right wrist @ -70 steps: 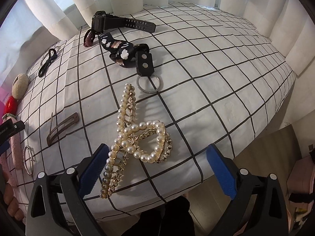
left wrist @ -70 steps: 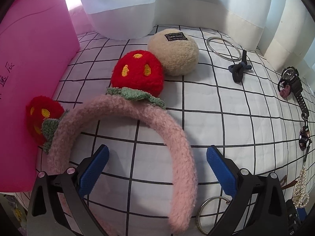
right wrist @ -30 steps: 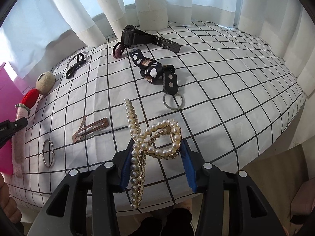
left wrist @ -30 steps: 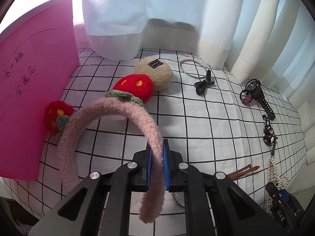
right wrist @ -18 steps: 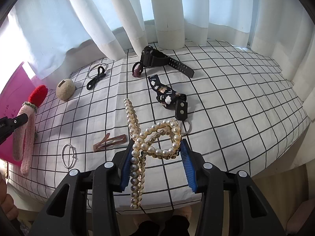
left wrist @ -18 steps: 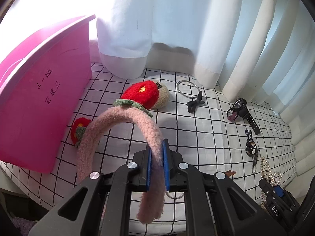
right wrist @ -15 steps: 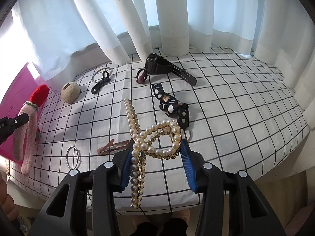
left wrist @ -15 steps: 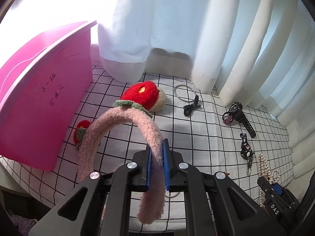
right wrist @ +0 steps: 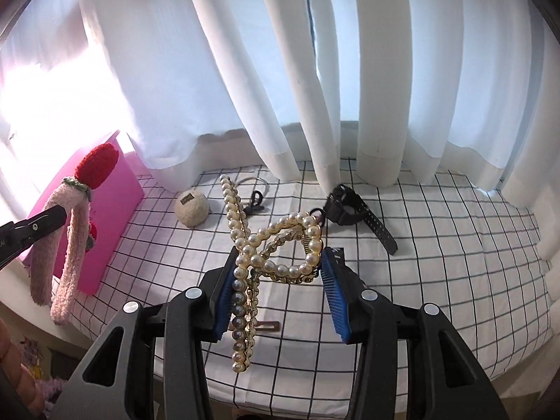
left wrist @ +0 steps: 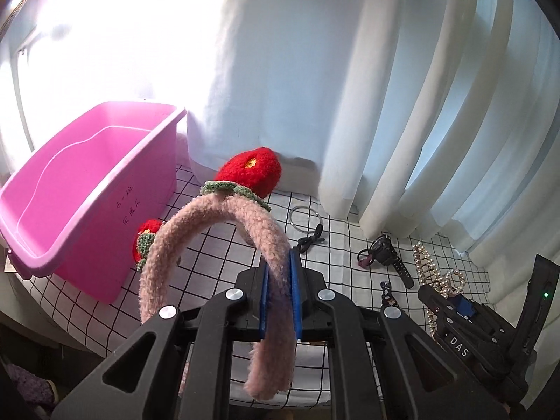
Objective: Organize jewelry
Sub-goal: 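Lift the headband with the left tool while the right tool carries the pearl clip to the tub, then open both tools to drop the headband and pearl clip into the pink tub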
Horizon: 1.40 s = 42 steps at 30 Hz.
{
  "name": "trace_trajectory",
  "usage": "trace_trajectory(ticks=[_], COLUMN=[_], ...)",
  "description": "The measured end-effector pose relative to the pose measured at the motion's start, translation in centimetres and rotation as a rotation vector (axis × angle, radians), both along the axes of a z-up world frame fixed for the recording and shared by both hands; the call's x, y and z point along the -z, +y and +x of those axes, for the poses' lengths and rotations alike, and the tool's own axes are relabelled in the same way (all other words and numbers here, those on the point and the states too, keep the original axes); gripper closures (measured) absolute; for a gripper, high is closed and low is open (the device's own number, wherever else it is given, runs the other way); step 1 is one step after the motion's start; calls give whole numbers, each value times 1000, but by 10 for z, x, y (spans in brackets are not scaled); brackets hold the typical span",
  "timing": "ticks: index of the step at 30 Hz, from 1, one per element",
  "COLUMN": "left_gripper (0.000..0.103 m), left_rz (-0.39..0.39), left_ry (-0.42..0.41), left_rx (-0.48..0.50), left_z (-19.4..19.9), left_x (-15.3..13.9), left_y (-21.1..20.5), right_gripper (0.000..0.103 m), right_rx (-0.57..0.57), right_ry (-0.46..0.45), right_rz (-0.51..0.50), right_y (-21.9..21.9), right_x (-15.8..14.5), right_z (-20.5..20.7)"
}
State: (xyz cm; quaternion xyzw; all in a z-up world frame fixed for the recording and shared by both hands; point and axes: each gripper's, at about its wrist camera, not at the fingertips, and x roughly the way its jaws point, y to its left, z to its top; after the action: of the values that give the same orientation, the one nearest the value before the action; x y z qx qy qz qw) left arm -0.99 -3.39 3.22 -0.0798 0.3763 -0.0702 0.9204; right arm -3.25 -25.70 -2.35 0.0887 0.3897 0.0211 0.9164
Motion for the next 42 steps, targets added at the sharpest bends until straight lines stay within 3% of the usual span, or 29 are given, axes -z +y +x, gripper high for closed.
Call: trace_trajectory(ticks=[6,12,17,23,27,32,37,42], left_gripper=[92,90,89,90,90,90,90,89], left_rz=[7,3,-63,-80,-63,-72,-91,-108], left_ry=[-82,-137,-144,-162,-137,-51,41,67], left_rx=[-102,-188,-185,-204,-236,-282,-306,-290], left_z=[-10,-8,9,33,48,64,78,95], left_x=[-44,-77,-102,-124,-113,-81,-40,-24], left_y=[19,63,105,157,191,232,264,278], right_gripper=[59,59,59,59,59,59,59,59], right_rx=[-155,-312,-394,-493,-540,-605,-659,-703], right_ry=[-67,-119,-156,-175,-160,-108,-26,97], right_rz=[40,65,86,91,97,86,48,25], right_y=[26,80,134,206,254,310,362,394], right_x=[-34,-66,-91,-110,-116,-107,-86,-55], right_z=[37,78,113,154,181,211,242,266])
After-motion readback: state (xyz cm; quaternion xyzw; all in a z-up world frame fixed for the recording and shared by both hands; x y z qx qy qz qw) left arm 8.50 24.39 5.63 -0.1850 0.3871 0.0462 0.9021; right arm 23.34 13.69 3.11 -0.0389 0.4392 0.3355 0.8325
